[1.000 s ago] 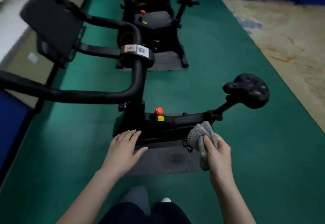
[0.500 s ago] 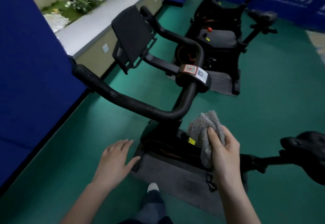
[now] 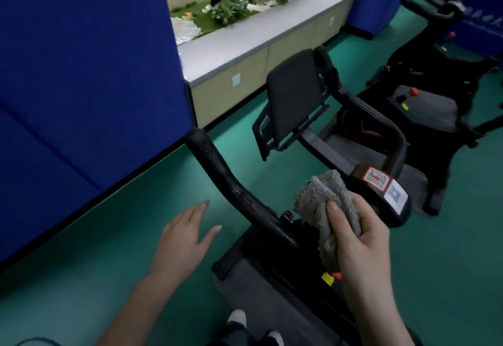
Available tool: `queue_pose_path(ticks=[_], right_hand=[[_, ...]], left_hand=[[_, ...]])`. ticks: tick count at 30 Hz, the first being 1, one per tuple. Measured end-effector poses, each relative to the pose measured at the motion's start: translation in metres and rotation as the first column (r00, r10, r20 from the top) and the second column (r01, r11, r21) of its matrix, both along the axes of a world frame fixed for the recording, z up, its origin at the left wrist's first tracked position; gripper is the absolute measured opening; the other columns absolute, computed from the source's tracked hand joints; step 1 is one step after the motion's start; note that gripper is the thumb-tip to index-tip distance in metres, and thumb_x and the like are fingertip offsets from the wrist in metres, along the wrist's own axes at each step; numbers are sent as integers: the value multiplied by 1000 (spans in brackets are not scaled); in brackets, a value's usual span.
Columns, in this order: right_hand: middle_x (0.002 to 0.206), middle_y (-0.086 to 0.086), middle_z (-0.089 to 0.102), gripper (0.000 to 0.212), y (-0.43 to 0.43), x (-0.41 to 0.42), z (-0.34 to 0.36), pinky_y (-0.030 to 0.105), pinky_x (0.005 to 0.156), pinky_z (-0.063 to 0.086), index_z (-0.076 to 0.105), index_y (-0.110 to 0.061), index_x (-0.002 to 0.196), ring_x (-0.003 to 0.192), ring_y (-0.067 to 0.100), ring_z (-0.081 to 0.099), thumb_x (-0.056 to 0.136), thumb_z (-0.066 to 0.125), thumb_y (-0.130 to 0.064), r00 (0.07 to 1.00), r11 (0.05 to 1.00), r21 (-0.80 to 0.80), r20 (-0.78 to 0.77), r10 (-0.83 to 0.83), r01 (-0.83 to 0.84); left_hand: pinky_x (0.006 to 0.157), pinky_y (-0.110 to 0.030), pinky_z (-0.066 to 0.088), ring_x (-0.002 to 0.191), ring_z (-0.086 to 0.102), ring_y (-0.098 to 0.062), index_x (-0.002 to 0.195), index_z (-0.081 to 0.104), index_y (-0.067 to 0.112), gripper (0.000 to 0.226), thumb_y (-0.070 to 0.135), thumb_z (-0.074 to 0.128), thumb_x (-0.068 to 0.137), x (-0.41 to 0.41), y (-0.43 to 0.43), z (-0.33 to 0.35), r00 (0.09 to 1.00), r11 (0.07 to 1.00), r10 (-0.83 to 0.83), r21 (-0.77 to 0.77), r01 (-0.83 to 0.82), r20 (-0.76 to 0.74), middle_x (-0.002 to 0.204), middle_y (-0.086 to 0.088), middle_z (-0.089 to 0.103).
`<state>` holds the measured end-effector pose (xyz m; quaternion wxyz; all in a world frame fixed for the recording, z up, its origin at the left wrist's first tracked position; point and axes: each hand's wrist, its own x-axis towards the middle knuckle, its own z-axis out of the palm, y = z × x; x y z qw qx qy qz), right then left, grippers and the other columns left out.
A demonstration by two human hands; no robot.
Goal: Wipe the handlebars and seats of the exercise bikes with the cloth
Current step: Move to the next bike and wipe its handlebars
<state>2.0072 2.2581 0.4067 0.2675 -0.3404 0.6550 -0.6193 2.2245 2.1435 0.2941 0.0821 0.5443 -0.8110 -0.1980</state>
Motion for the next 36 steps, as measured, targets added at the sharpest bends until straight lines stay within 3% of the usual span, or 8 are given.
queue_pose_path(ticks=[8, 14, 16, 21, 25, 30, 32, 36], right_hand=[[86, -12, 67, 21, -70, 18, 27, 10, 67, 45, 65, -27, 96, 78, 0, 62, 92, 53, -9, 935, 941, -163, -250, 250, -295], [80, -13, 56, 18, -144, 37, 43, 19, 65, 41, 63, -14, 105, 69, 1, 52, 94, 50, -8, 800, 845, -187, -472, 370, -501], [81, -15, 51, 18, -166, 44, 46, 20, 69, 40, 63, -9, 106, 73, 4, 49, 94, 50, -5, 717, 818, -129, -571, 401, -560], [89, -3, 63, 20, -195, 51, 52, 20, 71, 41, 65, -11, 104, 81, 12, 56, 93, 50, -2, 310, 612, 239, -692, 652, -754], [66, -11, 51, 15, -189, 43, 49, 13, 53, 34, 61, -14, 95, 58, 4, 47, 95, 47, -7, 359, 661, 285, -659, 661, -695], [72, 5, 55, 15, -185, 50, 52, 36, 62, 39, 60, -5, 96, 65, 23, 45, 93, 45, -3, 384, 755, 292, -721, 577, -587], [78, 6, 61, 18, -191, 55, 68, 35, 66, 40, 63, -5, 98, 70, 21, 49, 90, 48, 1, 250, 664, 316, -751, 612, -678], [85, 4, 65, 20, -204, 69, 88, 30, 70, 40, 66, -8, 98, 77, 17, 52, 89, 51, 0, -174, 376, 595, -667, 725, -710]], left_hand=[[102, -25, 34, 122, 43, 5, 142, 30, 40, 57, 60, 32, 89, -18, -15, 55, 799, 962, 250, 49, -268, -547, 135, 21, 46], [89, -13, 43, 106, 51, 11, 137, 31, 49, 61, 60, 50, 80, -40, -19, 82, 616, 944, 296, 124, -306, -730, 120, 34, 47], [85, -9, 44, 99, 55, 8, 129, 33, 53, 54, 47, 58, 81, -46, -18, 85, 537, 937, 310, 158, -311, -785, 115, 30, 50], [71, -8, 47, 78, 58, 7, 115, 42, 46, 57, 4, 65, 84, -55, -19, 84, 304, 916, 354, 261, -305, -884, 98, 13, 57], [74, -14, 51, 79, 60, 0, 119, 45, 39, 54, 2, 65, 85, -57, -18, 85, 241, 912, 364, 292, -286, -900, 98, 9, 62], [73, -11, 48, 77, 58, 3, 115, 45, 44, 54, 2, 64, 85, -60, -16, 85, 204, 909, 366, 301, -288, -908, 97, 11, 60], [73, -13, 49, 75, 58, 4, 115, 45, 42, 54, 1, 64, 85, -61, -17, 85, 200, 905, 372, 306, -297, -906, 96, 11, 60], [74, -19, 49, 71, 59, 6, 115, 46, 32, 51, -2, 65, 83, -61, -18, 87, 127, 878, 433, 386, -282, -892, 95, 9, 59]])
